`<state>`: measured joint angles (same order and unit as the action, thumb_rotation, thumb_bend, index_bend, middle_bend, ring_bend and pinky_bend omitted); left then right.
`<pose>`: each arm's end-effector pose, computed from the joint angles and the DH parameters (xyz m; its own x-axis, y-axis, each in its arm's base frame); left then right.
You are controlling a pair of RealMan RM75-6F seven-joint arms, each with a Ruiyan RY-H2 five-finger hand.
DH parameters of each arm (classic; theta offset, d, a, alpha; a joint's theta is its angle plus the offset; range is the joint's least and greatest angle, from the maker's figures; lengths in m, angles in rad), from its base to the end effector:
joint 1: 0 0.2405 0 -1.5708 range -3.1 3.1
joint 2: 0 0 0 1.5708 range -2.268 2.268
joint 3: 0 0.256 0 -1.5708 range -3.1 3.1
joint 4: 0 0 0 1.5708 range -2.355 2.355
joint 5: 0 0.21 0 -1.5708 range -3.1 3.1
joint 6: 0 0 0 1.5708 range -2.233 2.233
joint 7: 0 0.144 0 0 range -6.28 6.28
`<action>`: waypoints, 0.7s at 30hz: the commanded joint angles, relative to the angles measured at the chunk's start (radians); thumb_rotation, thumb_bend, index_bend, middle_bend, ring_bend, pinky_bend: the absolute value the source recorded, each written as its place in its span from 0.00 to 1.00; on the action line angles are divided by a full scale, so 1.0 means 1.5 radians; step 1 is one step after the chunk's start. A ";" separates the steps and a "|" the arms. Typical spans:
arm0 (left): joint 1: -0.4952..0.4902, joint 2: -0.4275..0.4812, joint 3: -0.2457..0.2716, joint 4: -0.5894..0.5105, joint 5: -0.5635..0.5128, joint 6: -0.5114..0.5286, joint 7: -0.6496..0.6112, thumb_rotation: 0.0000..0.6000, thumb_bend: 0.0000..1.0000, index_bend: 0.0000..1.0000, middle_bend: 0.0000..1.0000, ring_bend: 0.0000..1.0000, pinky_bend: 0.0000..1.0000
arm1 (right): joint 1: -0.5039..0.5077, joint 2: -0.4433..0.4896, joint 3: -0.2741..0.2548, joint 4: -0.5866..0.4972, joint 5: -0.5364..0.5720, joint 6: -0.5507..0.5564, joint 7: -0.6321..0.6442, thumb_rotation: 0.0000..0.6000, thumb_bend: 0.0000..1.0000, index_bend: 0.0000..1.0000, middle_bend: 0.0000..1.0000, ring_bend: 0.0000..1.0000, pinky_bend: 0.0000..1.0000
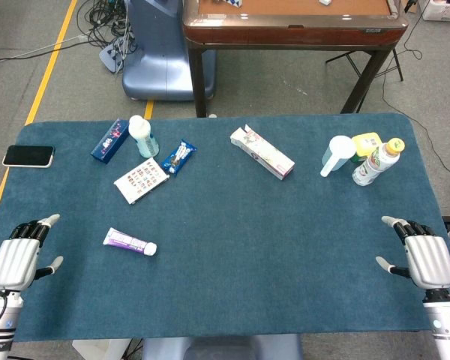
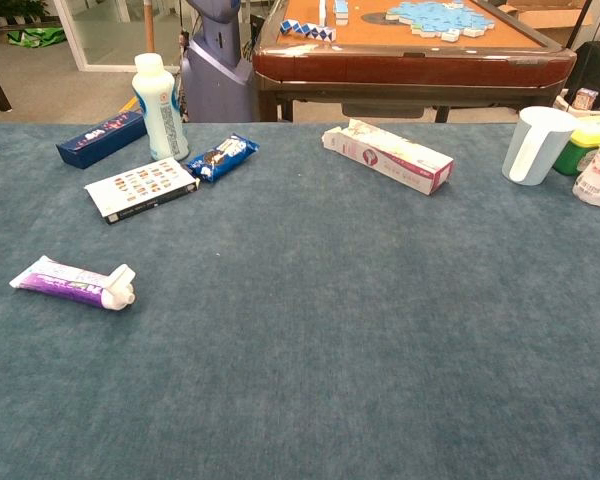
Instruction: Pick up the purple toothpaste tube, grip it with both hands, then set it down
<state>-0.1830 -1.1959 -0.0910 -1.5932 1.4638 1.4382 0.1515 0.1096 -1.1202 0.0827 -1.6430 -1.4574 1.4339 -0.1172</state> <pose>-0.2916 0.2189 0.1374 0.4718 -0.0302 0.8812 0.8789 -0.0640 -0.4727 -0.3054 -0.1948 0.1558 0.4654 -0.0149 0.8850 -0.8850 0.0031 0.4655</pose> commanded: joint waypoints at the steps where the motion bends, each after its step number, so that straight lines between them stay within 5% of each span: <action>1: -0.002 0.001 0.001 0.001 0.001 -0.003 -0.002 1.00 0.17 0.15 0.23 0.20 0.18 | 0.000 0.001 0.001 0.000 -0.001 0.002 0.001 1.00 0.03 0.24 0.32 0.28 0.32; 12: -0.040 0.013 0.003 0.027 0.029 -0.049 -0.054 1.00 0.17 0.15 0.23 0.20 0.18 | 0.004 0.032 0.022 -0.021 0.000 0.021 0.003 1.00 0.03 0.24 0.32 0.28 0.32; 21: -0.143 0.004 0.013 0.084 0.093 -0.169 -0.168 1.00 0.17 0.15 0.23 0.20 0.18 | 0.021 0.081 0.050 -0.060 0.017 0.014 -0.016 1.00 0.04 0.24 0.32 0.28 0.32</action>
<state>-0.3571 -1.1806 -0.0780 -1.4947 1.5716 1.2270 -0.0581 0.1375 -1.0025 0.1534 -1.7284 -1.4345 1.4576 -0.1368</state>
